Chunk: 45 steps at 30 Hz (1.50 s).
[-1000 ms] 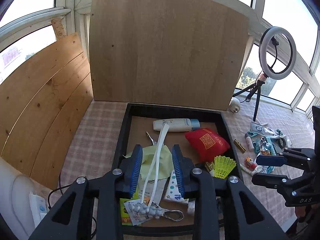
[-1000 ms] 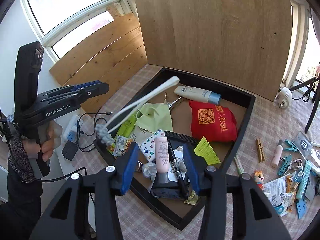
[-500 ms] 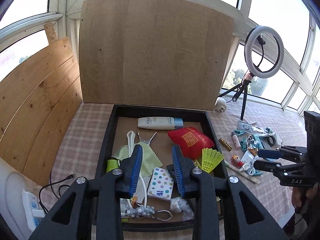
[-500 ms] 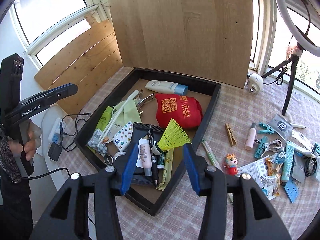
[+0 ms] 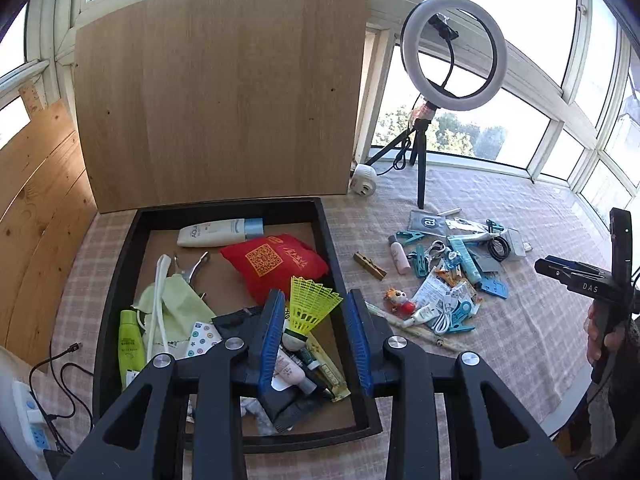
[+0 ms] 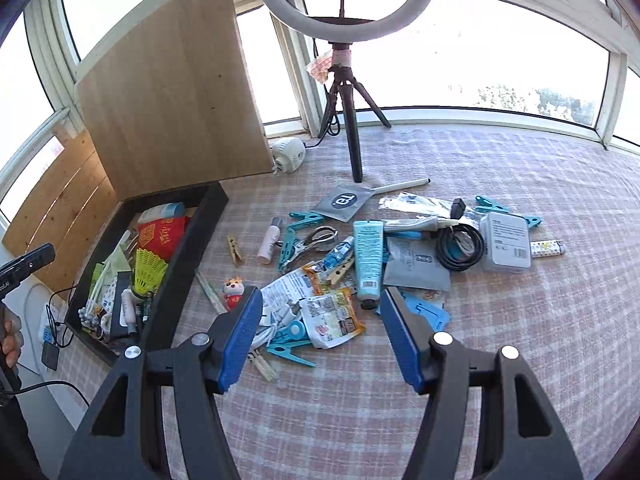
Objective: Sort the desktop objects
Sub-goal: 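Move both grippers back over the pile of items, then grasp black cable with left gripper while right gripper grasps white square plastic box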
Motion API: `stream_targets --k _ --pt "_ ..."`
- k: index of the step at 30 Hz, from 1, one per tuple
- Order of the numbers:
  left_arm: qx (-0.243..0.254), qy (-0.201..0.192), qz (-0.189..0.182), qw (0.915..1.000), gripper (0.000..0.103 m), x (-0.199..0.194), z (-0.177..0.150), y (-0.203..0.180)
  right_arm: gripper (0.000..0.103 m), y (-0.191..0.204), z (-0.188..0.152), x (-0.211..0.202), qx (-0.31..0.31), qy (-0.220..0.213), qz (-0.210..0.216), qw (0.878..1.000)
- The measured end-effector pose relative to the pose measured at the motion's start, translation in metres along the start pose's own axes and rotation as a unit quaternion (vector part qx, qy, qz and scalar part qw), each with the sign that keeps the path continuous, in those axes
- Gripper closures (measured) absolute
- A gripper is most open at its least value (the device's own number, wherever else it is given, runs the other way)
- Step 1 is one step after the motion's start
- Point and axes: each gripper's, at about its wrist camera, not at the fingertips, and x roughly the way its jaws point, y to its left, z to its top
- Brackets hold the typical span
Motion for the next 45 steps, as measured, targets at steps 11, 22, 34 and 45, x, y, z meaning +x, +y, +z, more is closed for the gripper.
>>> stream_targets --k 11,22,34,45 --pt "0.095 0.037 -0.074 0.9920 0.071 0.062 0.013 -0.154 0.043 -0.139 0.002 -0.021 0.024 0.011 -0.058 0.998" --pt "0.214 0.106 -0.187 0.9528 0.071 0.159 0.028 -0.313 0.043 -0.177 0.020 0.038 0.013 0.068 -0.035 0.997" --pt "0.318 0.143 -0.194 0.9170 0.071 0.243 0.025 -0.381 0.042 -0.199 0.039 0.107 0.011 0.116 -0.028 0.993" --pt "0.351 0.150 -0.187 0.9051 0.072 0.270 0.012 -0.386 0.032 -0.198 0.047 0.120 0.021 0.123 0.002 0.992"
